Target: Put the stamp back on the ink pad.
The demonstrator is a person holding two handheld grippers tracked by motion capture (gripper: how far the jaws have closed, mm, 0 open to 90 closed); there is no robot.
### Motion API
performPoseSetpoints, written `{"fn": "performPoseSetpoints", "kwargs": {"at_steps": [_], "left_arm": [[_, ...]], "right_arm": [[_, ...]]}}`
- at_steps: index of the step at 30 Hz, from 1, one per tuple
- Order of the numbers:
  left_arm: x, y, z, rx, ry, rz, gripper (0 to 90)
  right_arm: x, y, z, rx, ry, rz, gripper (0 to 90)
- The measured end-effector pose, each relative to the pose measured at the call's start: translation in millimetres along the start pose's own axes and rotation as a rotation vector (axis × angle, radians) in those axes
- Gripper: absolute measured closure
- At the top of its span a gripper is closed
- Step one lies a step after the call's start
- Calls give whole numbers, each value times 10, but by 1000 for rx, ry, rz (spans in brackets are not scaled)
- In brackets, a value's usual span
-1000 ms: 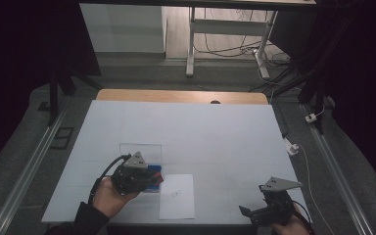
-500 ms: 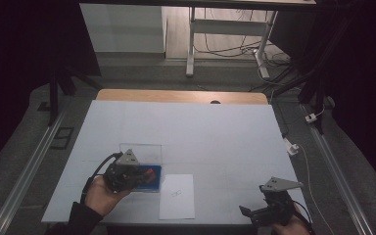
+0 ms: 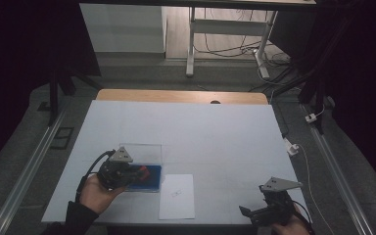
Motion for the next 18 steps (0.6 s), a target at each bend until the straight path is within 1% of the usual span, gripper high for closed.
{"fn": "performPoseSetpoints", "kwargs": {"at_steps": [14, 18], "left_arm": [[19, -203, 79, -45, -2, -46, 798], [49, -253, 103, -50, -6, -56, 798]], "right_arm": [[2, -1, 2, -5, -3, 2, 0], [4, 1, 3, -6, -4, 1, 0]]}}
Point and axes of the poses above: each handheld gripper's, and its own axes: x roughly forward along the jaws, z roughly out of its underside, y roughly to its right, the point moved 10 cm from there along x, roughly forward along the jaws, and after that the axes turned 3 degrees about y, right-handed, at the moved point
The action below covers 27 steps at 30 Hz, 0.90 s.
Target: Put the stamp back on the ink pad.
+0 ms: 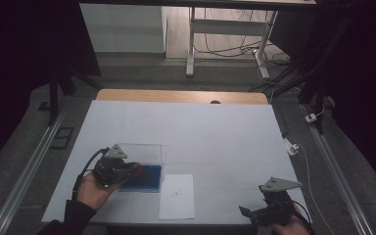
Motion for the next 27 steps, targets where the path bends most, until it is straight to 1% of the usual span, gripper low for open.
{"fn": "performPoseSetpoints", "kwargs": {"at_steps": [3, 10, 19, 27], "left_arm": [[35, -15, 10, 2, -4, 1, 798], [126, -23, 41, 11, -32, -1, 798], [208, -36, 92, 1, -63, 5, 798], [268, -40, 143, 16, -97, 2, 797]], "right_arm": [[1, -1, 1, -1, -1, 0, 0], [2, -2, 3, -1, -4, -1, 0], [5, -6, 3, 1, -6, -1, 0], [6, -7, 4, 1, -7, -1, 0]]}}
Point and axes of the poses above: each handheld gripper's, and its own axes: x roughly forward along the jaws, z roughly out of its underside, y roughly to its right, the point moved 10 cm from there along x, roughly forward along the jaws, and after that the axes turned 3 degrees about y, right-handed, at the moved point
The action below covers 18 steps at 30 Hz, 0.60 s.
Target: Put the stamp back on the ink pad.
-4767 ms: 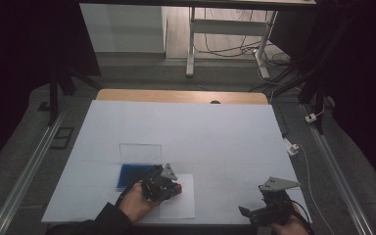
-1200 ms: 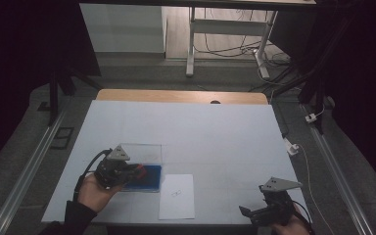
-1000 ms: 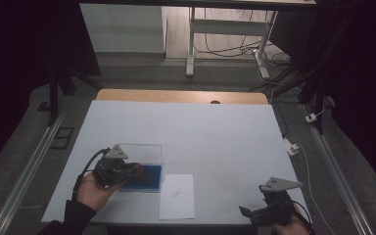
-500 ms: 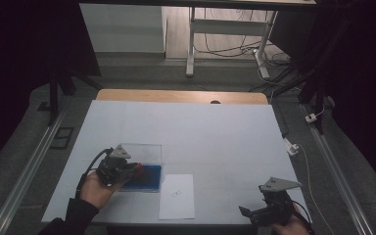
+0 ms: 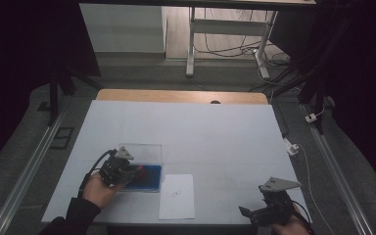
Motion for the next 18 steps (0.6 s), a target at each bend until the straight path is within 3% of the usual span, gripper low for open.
{"fn": "performPoseSetpoints", "kwargs": {"at_steps": [13, 18], "left_arm": [[17, -5, 21, -5, -15, -1, 792], [21, -1, 16, -1, -14, -5, 726]], "right_arm": [[1, -1, 0, -1, -1, 1, 0], [1, -2, 1, -2, -1, 1, 0]]}}
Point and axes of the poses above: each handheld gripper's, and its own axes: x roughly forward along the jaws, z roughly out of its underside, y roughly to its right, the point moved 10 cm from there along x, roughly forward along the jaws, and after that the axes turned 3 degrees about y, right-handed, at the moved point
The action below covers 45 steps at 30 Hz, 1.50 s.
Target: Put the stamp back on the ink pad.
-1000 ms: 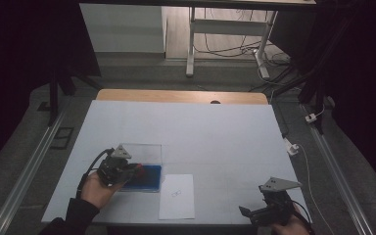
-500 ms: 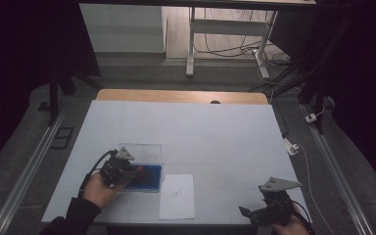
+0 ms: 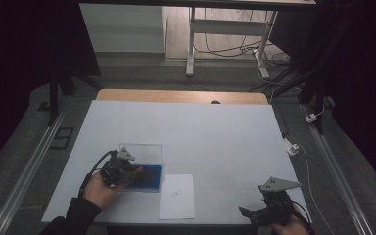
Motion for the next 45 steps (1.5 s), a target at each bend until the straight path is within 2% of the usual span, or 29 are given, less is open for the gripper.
{"fn": "performPoseSetpoints", "kwargs": {"at_steps": [4, 8, 16, 21, 23, 26, 31, 39, 45], "left_arm": [[-23, -11, -23, -13, 20, -1, 660], [-61, -10, -67, -38, 61, 13, 588], [-138, -14, -127, -44, 125, 19, 348], [-202, 8, -172, -80, 175, 52, 204], [-227, 9, -177, -89, 178, 47, 150], [-265, 25, -187, -112, 191, 52, 123], [-311, 60, -157, -110, 182, 54, 78], [-450, 100, -148, -111, 225, 92, 6], [-564, 135, -76, -118, 253, 103, 0]], "right_arm": [[-1, 1, 2, -2, -2, 1, 0], [0, 2, 2, -4, -2, 1, 0], [-1, 2, 2, -3, -2, 2, 0], [-1, 2, 0, -1, -1, 2, 0], [0, 2, -1, 1, 0, 2, 0], [0, 4, -1, 2, 0, 2, 0], [1, 5, 0, 2, -2, 3, 0], [-1, 4, -3, 3, -1, 5, 0], [-5, 13, -5, 8, 4, 5, 0]]}}
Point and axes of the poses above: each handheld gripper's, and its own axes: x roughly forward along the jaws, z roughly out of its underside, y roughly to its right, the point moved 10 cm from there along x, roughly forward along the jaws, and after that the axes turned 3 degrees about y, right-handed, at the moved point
